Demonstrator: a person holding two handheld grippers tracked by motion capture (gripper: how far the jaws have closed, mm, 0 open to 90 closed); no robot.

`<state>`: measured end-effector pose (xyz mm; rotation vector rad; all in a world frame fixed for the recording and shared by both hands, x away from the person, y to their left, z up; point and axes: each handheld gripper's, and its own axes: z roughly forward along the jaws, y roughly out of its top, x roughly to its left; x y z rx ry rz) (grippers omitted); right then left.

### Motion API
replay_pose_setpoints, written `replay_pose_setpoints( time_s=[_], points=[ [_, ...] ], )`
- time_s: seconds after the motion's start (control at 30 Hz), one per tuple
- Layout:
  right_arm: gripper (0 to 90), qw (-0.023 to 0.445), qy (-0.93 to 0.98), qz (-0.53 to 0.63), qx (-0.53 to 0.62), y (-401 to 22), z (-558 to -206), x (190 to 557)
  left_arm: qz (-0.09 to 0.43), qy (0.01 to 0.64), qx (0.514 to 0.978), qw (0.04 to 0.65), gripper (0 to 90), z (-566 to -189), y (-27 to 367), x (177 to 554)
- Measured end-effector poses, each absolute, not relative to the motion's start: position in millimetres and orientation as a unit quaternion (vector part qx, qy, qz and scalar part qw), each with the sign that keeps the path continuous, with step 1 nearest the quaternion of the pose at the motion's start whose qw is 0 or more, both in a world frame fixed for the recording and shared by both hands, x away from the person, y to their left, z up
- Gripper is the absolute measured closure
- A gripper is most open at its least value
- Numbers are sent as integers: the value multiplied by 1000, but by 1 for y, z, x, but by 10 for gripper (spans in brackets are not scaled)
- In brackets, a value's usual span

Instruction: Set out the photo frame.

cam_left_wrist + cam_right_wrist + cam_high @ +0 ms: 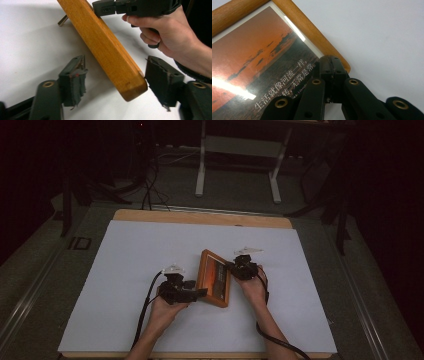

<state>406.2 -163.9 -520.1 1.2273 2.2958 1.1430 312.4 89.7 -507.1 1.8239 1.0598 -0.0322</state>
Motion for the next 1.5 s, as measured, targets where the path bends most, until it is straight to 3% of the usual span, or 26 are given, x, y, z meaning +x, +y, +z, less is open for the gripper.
replay_pose_setpoints(
  time_s=[0.27,0.77,1.17,1.5],
  points=[
    [900,149,794,404,429,-165,-521,405,-28,450,753,479,470,-504,83,322],
    [900,150,803,399,416,-165,-518,406,-18,460,769,443,502,-503,76,325],
    [886,162,801,397,418,-184,-511,401,-5,463,755,464,578,-501,70,324],
    [809,162,810,402,396,-212,-491,387,34,437,761,477,645,-489,53,315]
  ],
)
